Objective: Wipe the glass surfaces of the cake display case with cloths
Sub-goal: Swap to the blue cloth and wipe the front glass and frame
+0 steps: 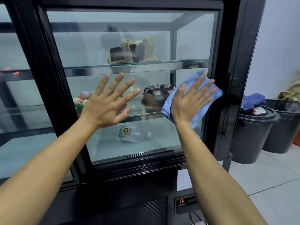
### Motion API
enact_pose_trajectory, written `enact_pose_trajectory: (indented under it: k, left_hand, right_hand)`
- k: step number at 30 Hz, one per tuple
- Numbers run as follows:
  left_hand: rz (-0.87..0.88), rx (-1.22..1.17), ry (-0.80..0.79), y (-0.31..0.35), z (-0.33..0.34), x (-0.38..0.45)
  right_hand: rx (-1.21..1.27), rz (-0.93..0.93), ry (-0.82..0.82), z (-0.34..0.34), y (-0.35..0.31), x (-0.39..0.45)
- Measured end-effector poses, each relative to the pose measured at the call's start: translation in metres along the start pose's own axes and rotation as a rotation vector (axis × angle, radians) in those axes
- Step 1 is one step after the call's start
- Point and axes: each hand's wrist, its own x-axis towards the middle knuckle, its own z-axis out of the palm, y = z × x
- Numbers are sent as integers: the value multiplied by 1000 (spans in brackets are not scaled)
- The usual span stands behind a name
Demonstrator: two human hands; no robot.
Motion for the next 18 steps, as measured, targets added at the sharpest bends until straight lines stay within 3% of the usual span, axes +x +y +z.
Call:
enact_pose_trajectory:
  k: [2,4,8,11,15,18]
  left_hand:
    - [5,2,-1,0,2,0]
    - [3,1,0,0,2,1]
    - [4,8,2,0,1,1]
    - [2,4,36,2,0,-1]
    - [-55,2,18,-1,-2,0]
    - [-69,8,-14,2,-6,2]
  right_hand:
    - [-45,-353,-67,-1,30,20]
    - [-46,-458,-138,-7,79,19]
    - [23,-90,-268,-10,145,-65]
    - [-1,62,-312,-3,153,-101]
    - [64,322,-120,6,82,-57]
    - [31,262,8,7,14,-7]
